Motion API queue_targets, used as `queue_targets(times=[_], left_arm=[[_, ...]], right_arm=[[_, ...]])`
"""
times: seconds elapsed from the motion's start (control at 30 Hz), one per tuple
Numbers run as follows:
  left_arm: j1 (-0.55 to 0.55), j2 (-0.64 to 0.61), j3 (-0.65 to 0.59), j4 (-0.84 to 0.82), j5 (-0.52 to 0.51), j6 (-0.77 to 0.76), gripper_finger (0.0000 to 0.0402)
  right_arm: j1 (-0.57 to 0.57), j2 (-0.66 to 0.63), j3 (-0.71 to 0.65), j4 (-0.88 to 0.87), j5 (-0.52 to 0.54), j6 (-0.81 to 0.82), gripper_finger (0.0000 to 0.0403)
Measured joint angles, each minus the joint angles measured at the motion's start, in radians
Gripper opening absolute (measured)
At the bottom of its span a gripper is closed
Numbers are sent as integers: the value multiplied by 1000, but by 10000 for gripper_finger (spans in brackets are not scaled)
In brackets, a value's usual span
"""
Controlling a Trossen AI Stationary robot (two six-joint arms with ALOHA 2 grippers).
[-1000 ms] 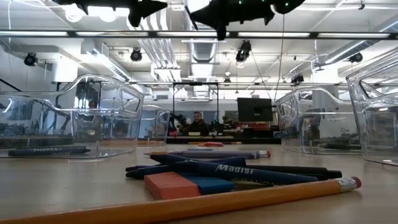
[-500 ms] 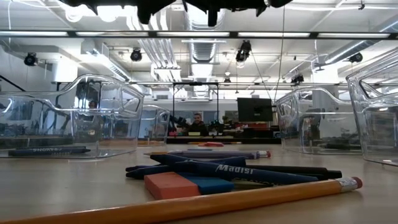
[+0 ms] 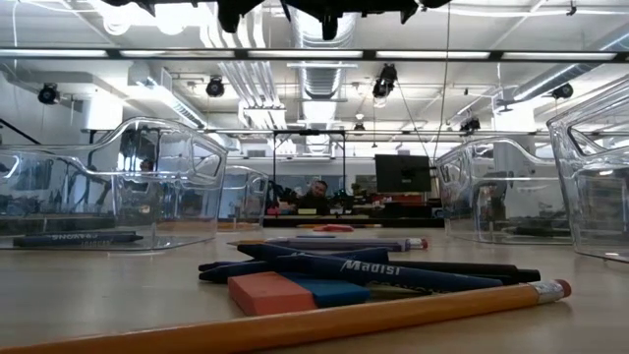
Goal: Sort crayons/erasers/pens/pencils in bins
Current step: Put the blue crayon into the middle left transparent bin
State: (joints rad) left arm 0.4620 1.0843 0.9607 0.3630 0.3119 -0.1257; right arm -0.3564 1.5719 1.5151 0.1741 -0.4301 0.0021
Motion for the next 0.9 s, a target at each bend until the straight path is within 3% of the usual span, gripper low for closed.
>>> queue_targets(times=[0.2,0.67,0.9], left_arm=[[-7,0,2,3,1,-29,177],[-6,39,1,21,51,-130,15],[-6,35,-1,13,59,-164,14]], right_arm=[[4,0,1,1,3,-3,15],[6,-1,1,-5,4,2,15],[3,-2,1,-59,8,-2,71]])
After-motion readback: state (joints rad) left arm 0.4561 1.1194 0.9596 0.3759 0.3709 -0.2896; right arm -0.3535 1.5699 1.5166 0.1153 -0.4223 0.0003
